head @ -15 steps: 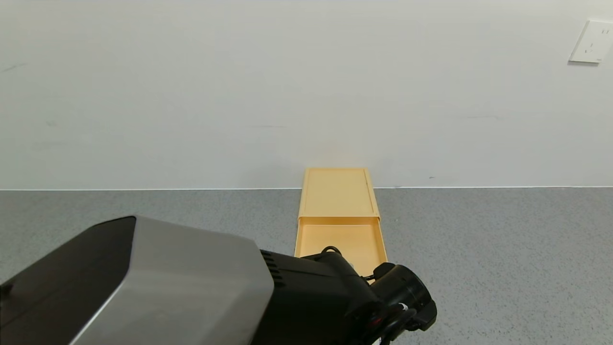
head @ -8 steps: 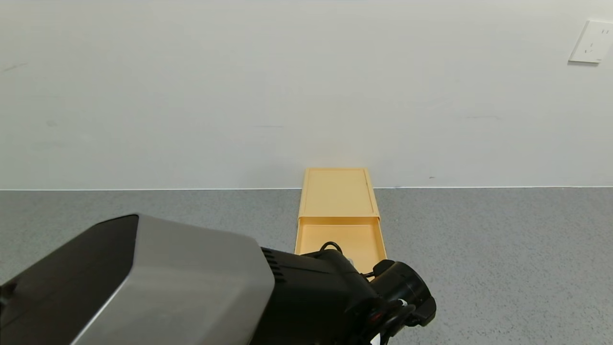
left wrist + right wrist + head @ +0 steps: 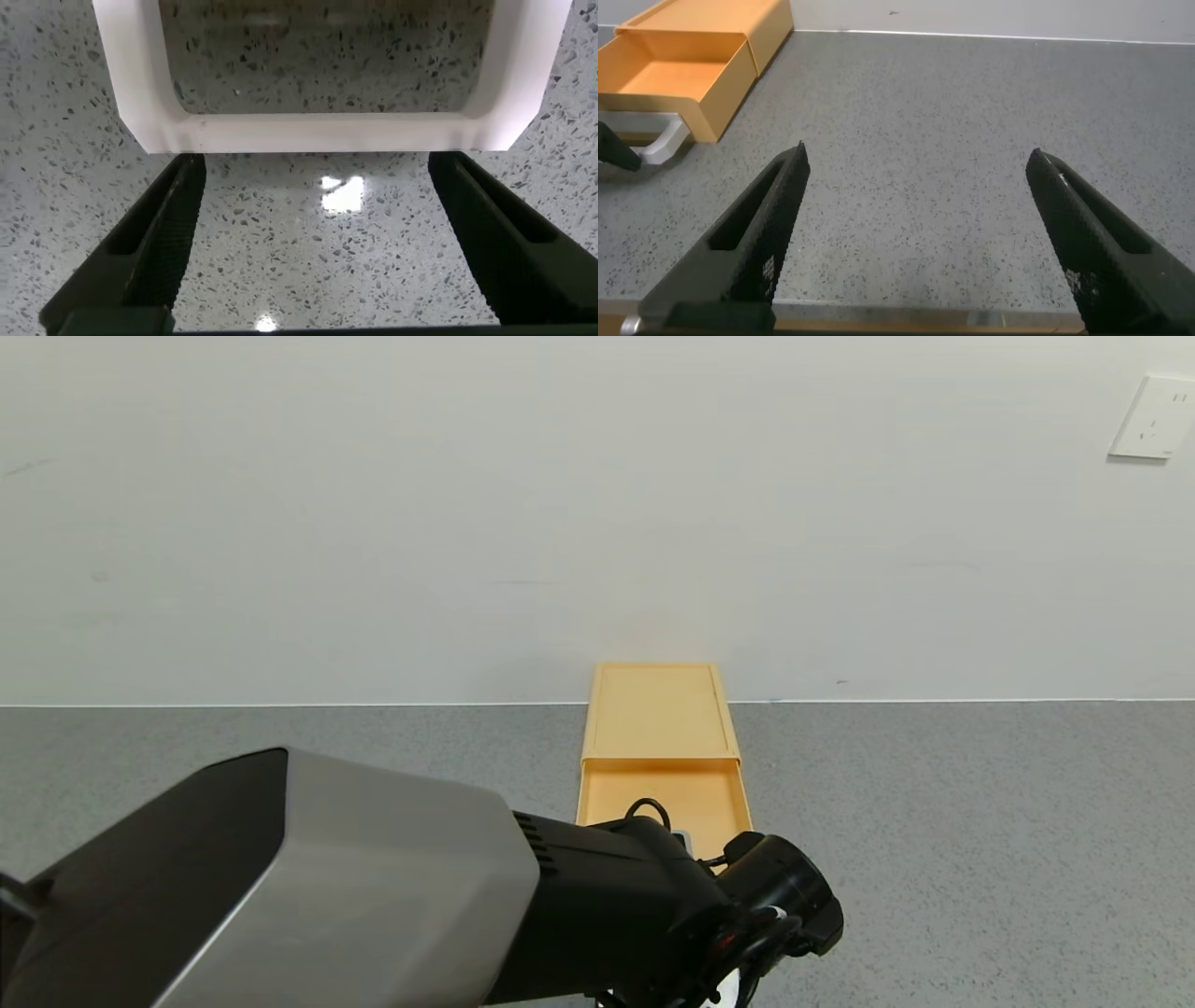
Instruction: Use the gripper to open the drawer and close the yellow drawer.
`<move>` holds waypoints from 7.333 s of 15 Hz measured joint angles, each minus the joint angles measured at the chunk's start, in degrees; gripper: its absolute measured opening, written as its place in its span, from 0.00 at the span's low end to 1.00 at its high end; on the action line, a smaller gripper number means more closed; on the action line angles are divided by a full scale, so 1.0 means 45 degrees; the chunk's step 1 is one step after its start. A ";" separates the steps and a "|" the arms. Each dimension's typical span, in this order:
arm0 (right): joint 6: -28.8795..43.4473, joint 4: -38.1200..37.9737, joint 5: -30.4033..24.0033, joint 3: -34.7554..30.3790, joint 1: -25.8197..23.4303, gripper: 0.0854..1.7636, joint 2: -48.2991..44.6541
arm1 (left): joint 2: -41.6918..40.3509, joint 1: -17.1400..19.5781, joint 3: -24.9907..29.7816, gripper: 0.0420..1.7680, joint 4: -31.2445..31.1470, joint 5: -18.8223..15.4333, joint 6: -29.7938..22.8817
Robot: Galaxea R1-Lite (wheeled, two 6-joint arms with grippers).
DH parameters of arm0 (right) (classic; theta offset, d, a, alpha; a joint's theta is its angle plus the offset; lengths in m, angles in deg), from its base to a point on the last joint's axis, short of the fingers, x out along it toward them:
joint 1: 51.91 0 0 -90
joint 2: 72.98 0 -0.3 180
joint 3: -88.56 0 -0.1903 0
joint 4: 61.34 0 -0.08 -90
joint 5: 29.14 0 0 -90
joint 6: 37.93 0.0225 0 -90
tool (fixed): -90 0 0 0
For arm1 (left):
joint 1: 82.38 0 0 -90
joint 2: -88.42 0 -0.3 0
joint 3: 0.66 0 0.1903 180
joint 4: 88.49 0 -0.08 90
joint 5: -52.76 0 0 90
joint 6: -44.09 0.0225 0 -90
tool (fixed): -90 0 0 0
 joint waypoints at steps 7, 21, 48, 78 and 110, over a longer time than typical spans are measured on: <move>0.0000 -0.0003 0.0000 0.0000 0.0000 0.97 0.0000 | 0.0149 0.0276 -0.0479 0.97 0.0030 0.0298 0.0585; -0.0005 0.0000 0.0008 0.0000 0.0008 0.97 0.0000 | 0.0718 0.1336 -0.2224 0.97 0.0057 0.0366 0.2200; 0.0000 0.0000 0.0000 0.0000 -0.0005 0.97 0.0000 | 0.1699 0.2468 -0.4318 0.97 0.0761 0.0710 0.4345; 0.0000 0.0000 0.0005 0.0000 0.0008 0.97 0.0000 | 0.2720 0.3701 -0.6052 0.97 0.2351 0.0759 0.6992; 0.0000 -0.0008 -0.0005 0.0000 0.0008 0.97 0.0000 | -1.3480 0.9660 0.8319 0.97 0.7783 -0.7341 1.3204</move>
